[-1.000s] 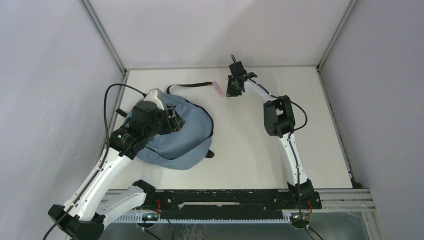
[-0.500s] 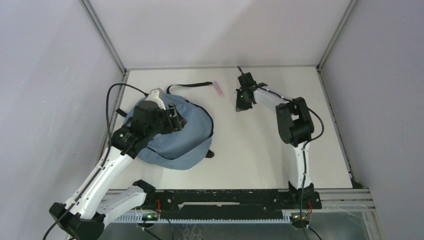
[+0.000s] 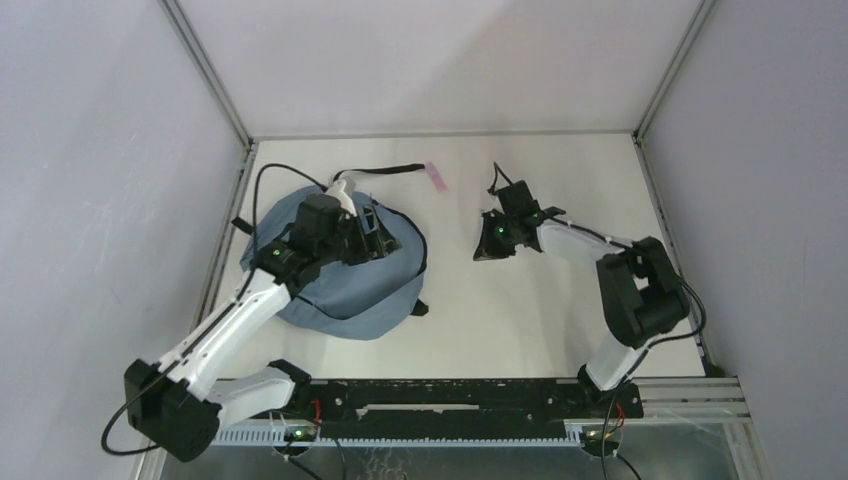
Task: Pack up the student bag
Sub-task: Move the stationery to the center of the board, then pick up the stationery from the center of the board.
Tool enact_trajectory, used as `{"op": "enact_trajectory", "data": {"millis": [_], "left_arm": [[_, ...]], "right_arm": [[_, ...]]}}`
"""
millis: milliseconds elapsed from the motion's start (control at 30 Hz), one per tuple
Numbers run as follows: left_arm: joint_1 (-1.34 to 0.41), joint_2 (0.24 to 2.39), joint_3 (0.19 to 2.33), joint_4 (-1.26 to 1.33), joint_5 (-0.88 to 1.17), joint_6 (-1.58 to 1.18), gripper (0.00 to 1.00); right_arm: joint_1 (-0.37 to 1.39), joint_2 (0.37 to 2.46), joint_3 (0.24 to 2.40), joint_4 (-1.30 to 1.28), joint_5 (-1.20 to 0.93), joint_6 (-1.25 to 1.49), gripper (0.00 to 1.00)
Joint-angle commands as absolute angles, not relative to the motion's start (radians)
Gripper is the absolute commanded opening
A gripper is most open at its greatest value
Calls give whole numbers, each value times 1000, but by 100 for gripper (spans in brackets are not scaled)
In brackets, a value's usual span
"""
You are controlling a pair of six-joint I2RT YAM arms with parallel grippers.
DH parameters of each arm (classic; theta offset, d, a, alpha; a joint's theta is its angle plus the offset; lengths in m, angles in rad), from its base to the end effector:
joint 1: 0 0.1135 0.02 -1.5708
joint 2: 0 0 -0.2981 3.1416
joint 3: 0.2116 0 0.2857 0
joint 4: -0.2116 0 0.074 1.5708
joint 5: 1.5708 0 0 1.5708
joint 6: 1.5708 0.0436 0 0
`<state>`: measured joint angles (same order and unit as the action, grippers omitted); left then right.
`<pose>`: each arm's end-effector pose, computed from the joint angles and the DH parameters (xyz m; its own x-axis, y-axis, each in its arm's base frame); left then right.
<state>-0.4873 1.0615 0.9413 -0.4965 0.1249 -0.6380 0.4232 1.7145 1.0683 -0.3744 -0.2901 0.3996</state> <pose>0.2226 -0.1241 0.3320 -0.7407 -0.2763 -0.6124 0.1410 0.8273 -0.5438 0.3435 0.1684 0.1895 -0.9221 -0.0065 -0.3868 -0.1858 0.8845 0.4280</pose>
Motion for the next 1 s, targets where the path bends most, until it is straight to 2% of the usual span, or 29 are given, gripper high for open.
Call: {"op": "enact_trajectory", "data": {"millis": [0, 133, 167, 233, 267, 533, 833, 900, 967], "left_arm": [[-507, 1135, 884, -337, 251, -738, 74], [-525, 1178, 877, -304, 241, -776, 73], [-527, 1177, 876, -299, 237, -779, 74], [-529, 1167, 871, -291, 228, -782, 73], [-531, 1162, 871, -291, 225, -781, 74], [-530, 1071, 870, -336, 165, -785, 74], [-531, 1017, 852, -356, 150, -781, 74], [-531, 1010, 844, -354, 146, -781, 74], [-531, 1007, 838, -354, 148, -783, 74]], "right_arm": [[475, 1590, 1002, -259, -347, 459, 0], [498, 1524, 957, -279, -151, 456, 0], [499, 1516, 957, -287, -87, 448, 6], [489, 1538, 979, -302, 35, 439, 32], [477, 1563, 1006, -322, 76, 436, 37], [447, 1825, 1199, -385, 167, 424, 53], [490, 1959, 1270, -377, 194, 409, 50], [493, 1973, 1280, -380, 189, 411, 43], [493, 1978, 1281, -382, 175, 411, 32]]}}
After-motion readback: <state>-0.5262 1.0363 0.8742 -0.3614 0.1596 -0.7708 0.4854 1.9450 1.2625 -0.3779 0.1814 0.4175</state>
